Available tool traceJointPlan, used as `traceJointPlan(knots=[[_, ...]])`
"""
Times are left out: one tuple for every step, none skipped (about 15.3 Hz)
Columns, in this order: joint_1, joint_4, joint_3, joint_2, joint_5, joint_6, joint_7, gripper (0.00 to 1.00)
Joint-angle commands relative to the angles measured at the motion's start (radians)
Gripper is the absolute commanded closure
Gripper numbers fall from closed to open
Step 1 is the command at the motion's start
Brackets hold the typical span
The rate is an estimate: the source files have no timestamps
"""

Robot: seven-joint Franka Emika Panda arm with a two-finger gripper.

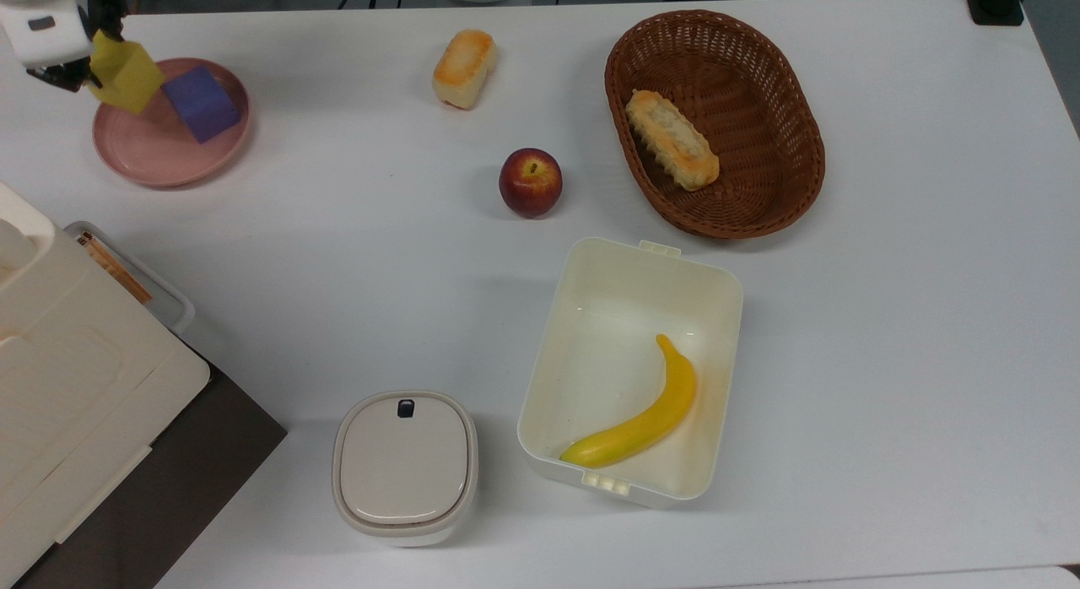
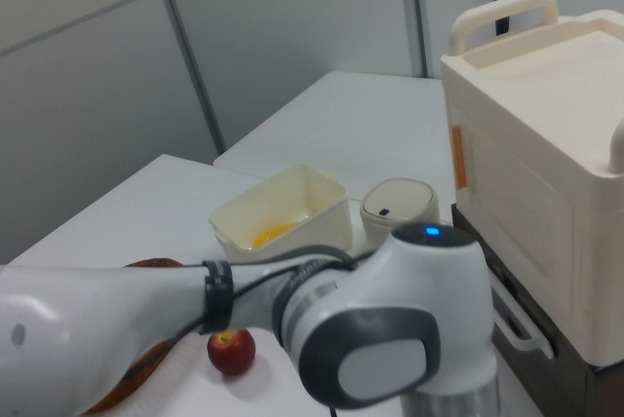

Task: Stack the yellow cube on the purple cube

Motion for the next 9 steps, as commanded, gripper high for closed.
traceJointPlan(knots=[[0.023, 0.014, 0.047, -0.045, 0.020, -0.125, 0.019, 0.64], [0.027, 0.016, 0.059, -0.045, 0.020, -0.139, 0.037, 0.64], [0.027, 0.016, 0.071, -0.045, 0.020, -0.140, 0.049, 0.64], [0.027, 0.016, 0.083, -0.045, 0.020, -0.145, 0.059, 0.64], [0.027, 0.016, 0.096, -0.045, 0.020, -0.153, 0.071, 0.64], [0.027, 0.014, 0.105, -0.044, 0.021, -0.159, 0.088, 0.64], [0.027, 0.013, 0.113, -0.045, 0.020, -0.159, 0.099, 0.64], [0.027, 0.009, 0.116, -0.045, 0.020, -0.157, 0.100, 0.64], [0.027, 0.003, 0.117, -0.057, 0.020, -0.150, 0.100, 0.64]])
